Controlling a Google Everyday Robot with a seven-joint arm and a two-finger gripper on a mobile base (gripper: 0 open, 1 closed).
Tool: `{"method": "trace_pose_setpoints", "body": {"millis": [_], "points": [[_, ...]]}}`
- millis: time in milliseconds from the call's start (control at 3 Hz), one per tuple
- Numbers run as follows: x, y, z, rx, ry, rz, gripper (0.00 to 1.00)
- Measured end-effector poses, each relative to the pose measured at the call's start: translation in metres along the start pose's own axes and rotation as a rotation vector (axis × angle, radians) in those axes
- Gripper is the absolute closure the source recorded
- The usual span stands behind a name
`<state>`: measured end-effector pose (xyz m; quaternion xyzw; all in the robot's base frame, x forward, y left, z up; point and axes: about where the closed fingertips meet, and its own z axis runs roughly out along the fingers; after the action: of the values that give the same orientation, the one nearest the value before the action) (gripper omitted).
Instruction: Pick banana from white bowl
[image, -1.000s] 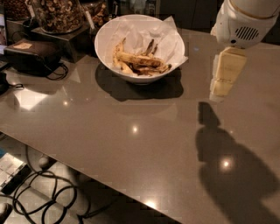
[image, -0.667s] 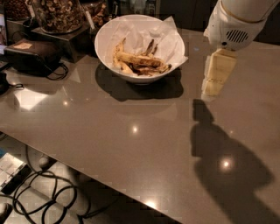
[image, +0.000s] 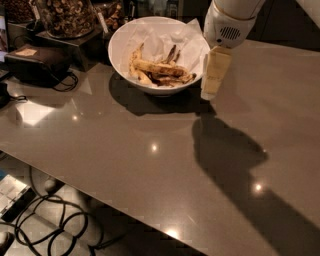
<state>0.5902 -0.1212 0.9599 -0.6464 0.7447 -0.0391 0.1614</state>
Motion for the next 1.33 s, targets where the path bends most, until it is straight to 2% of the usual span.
{"method": "trace_pose_setpoints", "body": {"millis": [667, 1333], "points": [[-0.004, -0.003, 0.005, 0.007, -0.007, 0.001, 0.00], [-0.033, -0.051, 0.029, -0.057, -0.079, 0.012, 0.00]]}}
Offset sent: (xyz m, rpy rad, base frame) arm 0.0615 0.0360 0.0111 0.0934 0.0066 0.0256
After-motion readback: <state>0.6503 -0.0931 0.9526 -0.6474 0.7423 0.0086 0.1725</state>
